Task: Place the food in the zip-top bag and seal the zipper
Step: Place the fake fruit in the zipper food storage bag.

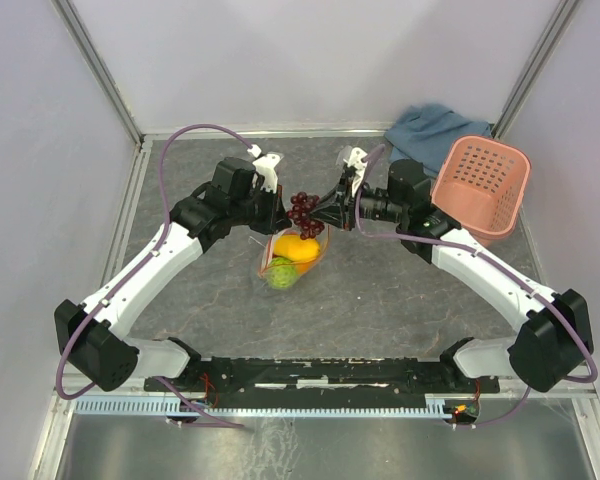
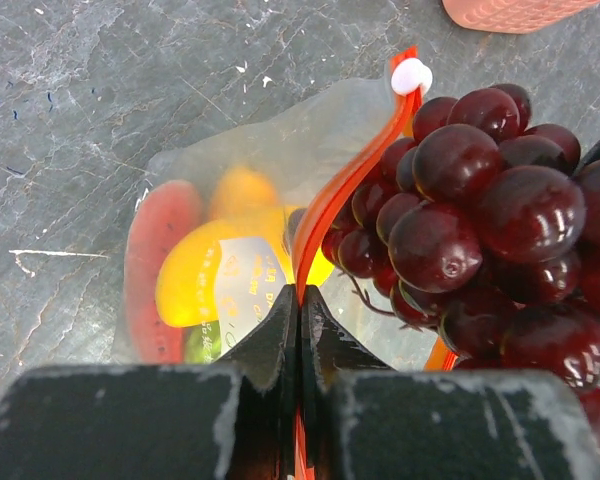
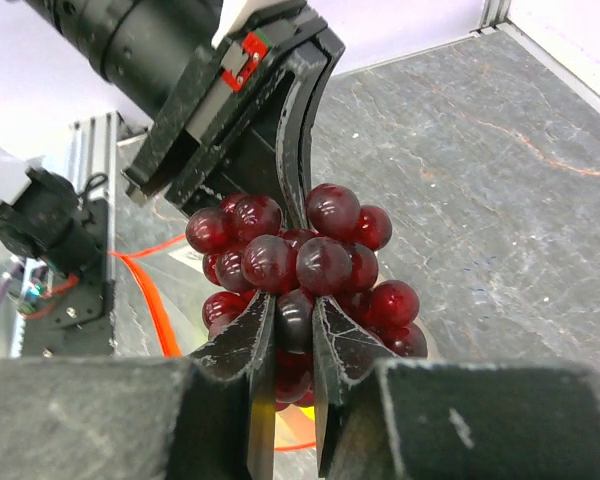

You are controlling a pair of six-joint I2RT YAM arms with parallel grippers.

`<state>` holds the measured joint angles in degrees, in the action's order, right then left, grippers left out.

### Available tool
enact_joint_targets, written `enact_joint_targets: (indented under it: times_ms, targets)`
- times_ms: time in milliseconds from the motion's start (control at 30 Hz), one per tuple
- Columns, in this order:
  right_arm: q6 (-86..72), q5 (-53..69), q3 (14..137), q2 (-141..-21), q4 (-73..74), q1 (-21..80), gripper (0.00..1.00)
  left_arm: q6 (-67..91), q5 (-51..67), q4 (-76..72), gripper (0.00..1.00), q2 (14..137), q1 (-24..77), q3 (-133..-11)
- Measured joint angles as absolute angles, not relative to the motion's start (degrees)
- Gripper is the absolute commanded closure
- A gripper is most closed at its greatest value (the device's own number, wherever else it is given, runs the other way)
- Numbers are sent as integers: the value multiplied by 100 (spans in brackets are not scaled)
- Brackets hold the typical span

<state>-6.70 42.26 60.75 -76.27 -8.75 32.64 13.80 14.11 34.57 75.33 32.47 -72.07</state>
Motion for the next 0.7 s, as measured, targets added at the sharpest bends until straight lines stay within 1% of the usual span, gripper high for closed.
enact_joint_targets:
  times_ms: [300, 700]
  targets:
    - [1044, 4324, 6075, -7625, -104, 3264, 97, 1380, 1409, 3454, 97, 7533, 3247, -7203]
    - [2493, 4307, 6073, -7881, 502, 3382, 95, 1382, 1411, 3457, 97, 7533, 3247, -7201]
